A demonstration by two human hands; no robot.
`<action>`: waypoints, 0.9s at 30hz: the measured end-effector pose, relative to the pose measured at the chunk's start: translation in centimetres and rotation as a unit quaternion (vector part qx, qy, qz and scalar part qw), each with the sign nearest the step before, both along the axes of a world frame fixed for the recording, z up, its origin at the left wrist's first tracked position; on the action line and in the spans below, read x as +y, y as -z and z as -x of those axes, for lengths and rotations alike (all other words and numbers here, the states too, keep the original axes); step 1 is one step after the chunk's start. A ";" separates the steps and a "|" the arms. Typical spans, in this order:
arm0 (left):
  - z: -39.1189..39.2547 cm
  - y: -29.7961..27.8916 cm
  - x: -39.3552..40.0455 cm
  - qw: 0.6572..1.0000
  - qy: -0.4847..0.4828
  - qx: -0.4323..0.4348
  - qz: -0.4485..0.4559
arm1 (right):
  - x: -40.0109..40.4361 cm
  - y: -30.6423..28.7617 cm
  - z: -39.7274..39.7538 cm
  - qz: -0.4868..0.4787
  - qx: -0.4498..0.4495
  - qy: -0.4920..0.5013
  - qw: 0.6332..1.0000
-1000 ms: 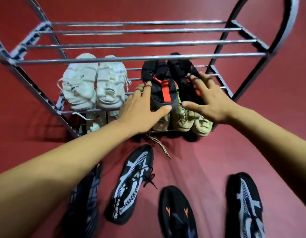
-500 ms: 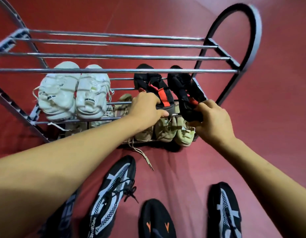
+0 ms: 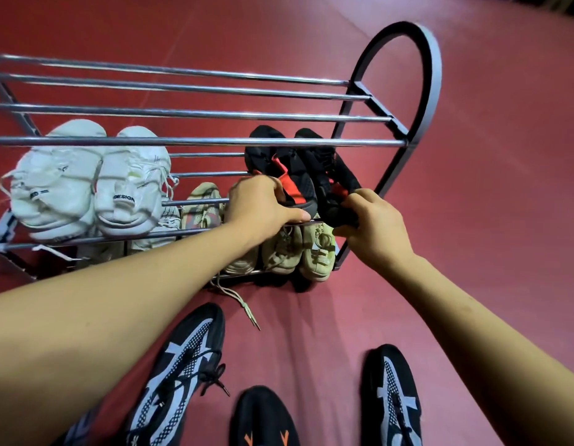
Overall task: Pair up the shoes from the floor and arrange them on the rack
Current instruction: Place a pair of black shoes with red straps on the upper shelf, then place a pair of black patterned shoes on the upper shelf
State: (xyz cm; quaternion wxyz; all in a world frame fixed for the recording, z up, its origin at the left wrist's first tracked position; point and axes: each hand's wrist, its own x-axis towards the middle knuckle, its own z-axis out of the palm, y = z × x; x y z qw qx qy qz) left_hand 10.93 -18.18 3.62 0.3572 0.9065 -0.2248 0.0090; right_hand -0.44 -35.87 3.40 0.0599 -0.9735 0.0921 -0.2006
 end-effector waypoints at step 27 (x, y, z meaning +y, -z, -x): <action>9.0 10.5 21.2 0.966 0.008 0.115 -0.233 | 10.8 8.3 9.4 -0.123 0.409 -0.026 0.904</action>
